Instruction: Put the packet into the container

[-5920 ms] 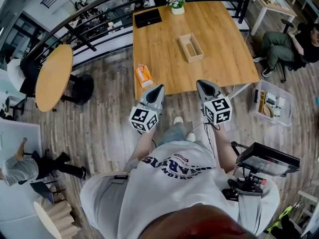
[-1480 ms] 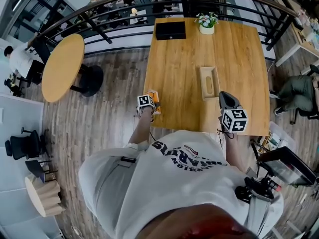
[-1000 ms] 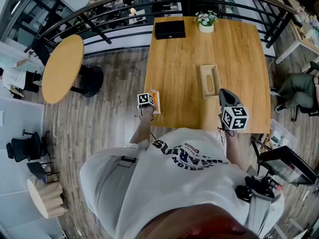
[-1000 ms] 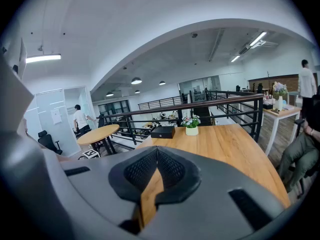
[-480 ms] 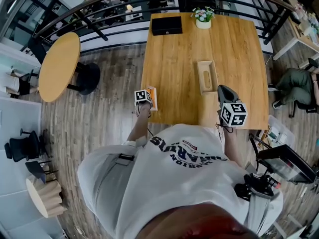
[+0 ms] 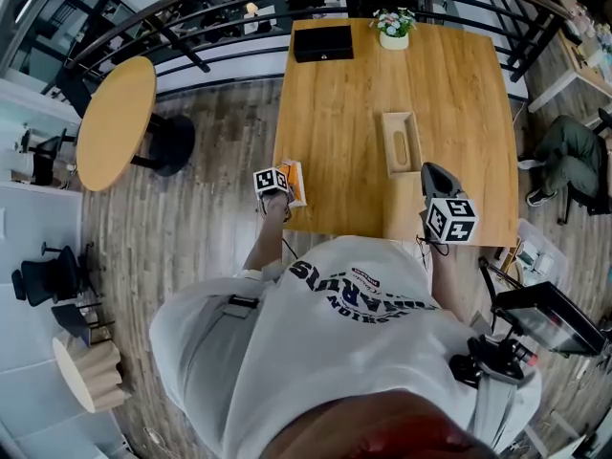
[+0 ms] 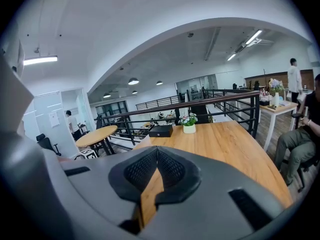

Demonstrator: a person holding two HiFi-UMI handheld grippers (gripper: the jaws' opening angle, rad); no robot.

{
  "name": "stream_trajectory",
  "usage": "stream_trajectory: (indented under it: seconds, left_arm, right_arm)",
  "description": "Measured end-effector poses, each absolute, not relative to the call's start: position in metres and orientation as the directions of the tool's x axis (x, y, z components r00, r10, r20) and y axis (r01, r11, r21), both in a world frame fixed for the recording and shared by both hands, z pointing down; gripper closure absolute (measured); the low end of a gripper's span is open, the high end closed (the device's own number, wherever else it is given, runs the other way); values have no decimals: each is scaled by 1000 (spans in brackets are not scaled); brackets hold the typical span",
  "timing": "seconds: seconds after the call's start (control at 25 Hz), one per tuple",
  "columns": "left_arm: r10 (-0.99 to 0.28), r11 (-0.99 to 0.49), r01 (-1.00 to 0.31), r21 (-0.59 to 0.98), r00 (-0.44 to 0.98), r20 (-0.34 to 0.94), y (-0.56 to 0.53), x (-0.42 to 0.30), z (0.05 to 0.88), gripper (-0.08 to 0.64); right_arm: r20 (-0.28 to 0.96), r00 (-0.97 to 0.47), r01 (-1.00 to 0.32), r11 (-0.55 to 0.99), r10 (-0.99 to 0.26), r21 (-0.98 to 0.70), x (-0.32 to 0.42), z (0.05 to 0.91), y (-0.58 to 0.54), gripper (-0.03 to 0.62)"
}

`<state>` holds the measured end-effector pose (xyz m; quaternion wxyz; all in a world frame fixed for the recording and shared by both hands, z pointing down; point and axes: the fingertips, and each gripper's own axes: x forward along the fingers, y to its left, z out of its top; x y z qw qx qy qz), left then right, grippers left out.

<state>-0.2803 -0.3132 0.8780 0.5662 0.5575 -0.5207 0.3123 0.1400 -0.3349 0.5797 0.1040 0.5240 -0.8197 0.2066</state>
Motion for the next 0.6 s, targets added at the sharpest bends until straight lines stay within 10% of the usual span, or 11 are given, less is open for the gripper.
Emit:
stream_trajectory:
  seconds: [0.6]
  left_arm:
    - [-381,157,-762,628,539,751,-324,-266,750,428]
  right_arm:
    - [406,-424,-904,347,-810,-251,143,589,-328,583]
